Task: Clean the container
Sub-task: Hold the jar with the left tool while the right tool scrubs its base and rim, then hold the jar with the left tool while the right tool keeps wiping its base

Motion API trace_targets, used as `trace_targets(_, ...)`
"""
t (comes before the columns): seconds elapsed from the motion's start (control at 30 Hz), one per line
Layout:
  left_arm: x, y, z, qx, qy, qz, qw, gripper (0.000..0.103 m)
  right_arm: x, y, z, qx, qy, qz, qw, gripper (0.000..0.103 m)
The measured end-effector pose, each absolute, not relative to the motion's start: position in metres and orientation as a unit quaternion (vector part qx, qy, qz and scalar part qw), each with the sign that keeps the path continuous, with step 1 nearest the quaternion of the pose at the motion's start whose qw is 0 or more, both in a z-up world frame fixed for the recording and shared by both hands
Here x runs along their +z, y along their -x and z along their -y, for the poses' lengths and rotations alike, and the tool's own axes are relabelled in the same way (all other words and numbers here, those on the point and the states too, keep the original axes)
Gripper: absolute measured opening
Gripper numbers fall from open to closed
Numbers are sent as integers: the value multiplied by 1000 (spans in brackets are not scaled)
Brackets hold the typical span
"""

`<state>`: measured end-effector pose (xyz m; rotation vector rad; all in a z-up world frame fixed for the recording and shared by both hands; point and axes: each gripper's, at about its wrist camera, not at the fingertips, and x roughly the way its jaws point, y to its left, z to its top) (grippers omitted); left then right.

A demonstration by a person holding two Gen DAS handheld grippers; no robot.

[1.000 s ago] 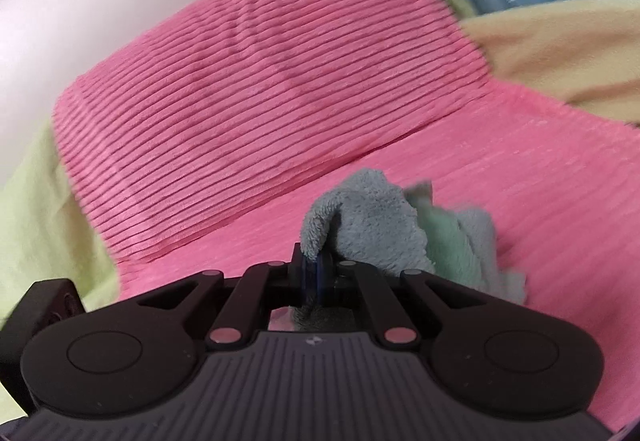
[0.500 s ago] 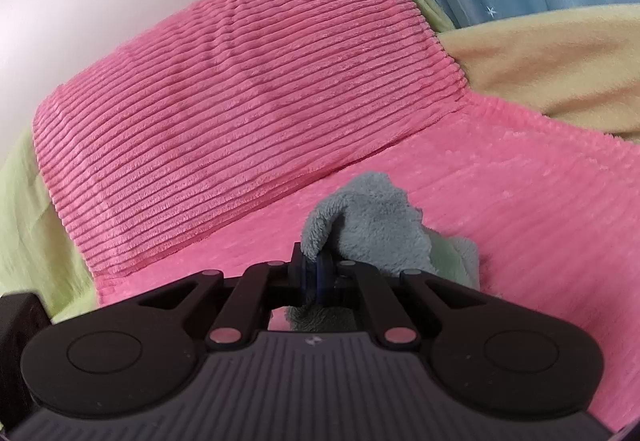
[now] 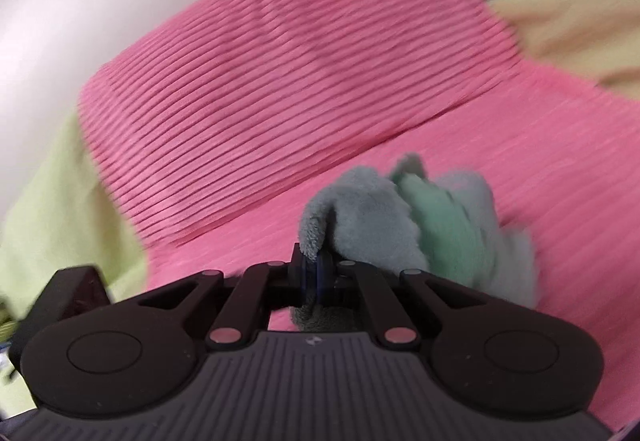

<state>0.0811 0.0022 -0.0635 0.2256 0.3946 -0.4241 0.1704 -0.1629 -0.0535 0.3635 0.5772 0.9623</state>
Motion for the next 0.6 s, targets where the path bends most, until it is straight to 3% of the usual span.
trace_targets(0.37, -69, -68, 20, -207, -209, -160, 942, 85, -56, -178, 177, 367, -187, -241, 878, 2)
trace_targets(0.6, -64, -86, -11, -230, -70, -203, 949, 87, -59, -179, 164, 388, -173, -245, 871, 2)
